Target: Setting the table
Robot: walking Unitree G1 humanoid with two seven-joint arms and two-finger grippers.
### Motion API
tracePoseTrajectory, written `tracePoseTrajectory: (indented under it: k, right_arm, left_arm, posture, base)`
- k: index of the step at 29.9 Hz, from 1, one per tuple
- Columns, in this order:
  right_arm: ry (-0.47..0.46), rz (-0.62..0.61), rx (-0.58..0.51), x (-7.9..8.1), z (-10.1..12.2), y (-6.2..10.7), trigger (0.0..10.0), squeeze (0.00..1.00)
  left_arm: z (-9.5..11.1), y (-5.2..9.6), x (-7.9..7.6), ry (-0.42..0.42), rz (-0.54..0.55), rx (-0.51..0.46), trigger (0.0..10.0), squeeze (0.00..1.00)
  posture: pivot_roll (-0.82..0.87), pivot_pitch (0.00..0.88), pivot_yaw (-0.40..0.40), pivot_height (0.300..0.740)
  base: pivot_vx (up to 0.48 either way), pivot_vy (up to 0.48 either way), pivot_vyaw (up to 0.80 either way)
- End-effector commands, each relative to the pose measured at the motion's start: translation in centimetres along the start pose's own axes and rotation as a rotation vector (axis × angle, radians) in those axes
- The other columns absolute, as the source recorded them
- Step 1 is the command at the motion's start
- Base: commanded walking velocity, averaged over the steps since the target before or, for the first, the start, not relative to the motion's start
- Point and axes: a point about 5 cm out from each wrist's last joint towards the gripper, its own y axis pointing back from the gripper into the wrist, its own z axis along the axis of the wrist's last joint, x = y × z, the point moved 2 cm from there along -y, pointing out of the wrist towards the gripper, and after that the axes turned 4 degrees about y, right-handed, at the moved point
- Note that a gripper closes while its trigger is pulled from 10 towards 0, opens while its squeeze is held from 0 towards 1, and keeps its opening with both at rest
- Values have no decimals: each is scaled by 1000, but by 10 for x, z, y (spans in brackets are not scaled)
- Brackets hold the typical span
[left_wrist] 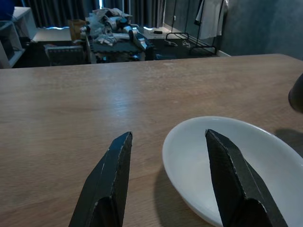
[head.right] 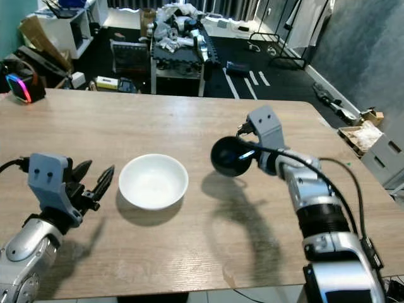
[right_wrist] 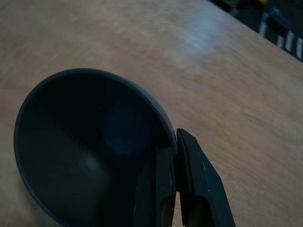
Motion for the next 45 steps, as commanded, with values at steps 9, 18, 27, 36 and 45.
tracePoseTrajectory:
  k: [9, 18, 27, 36, 45]
  right_arm:
    - [74, 290, 14, 3, 15, 0, 10000, 0]
    - [137, 293, 50, -4, 21, -4, 10000, 0]
    - [216, 341, 120, 6, 5, -10, 10000, 0]
    - [220, 345, 112, 6, 10, -12, 10000, 0]
    - [248, 408, 126, 16, 9, -16, 10000, 0]
  left_arm:
    - [-3, 6, -1, 1, 9, 25, 10000, 0]
    - [1, 5, -3, 5, 4, 16, 10000, 0]
    - [4, 6, -13, 24, -79, 38, 10000, 0]
    - [11, 46, -7, -252, -430, 302, 10000, 0]
    - [30, 67, 2, -332, -524, 356, 10000, 0]
  posture:
    - [-11, 12, -37, 740]
    - [-4, 17, -44, 740]
    - [-2, 20, -43, 740]
    - [6, 23, -34, 740]
    - [29, 24, -39, 740]
  base:
    - [0, 0, 0]
    - [0, 0, 0]
    - [0, 0, 0]
    - [0, 0, 0]
    - [0, 0, 0]
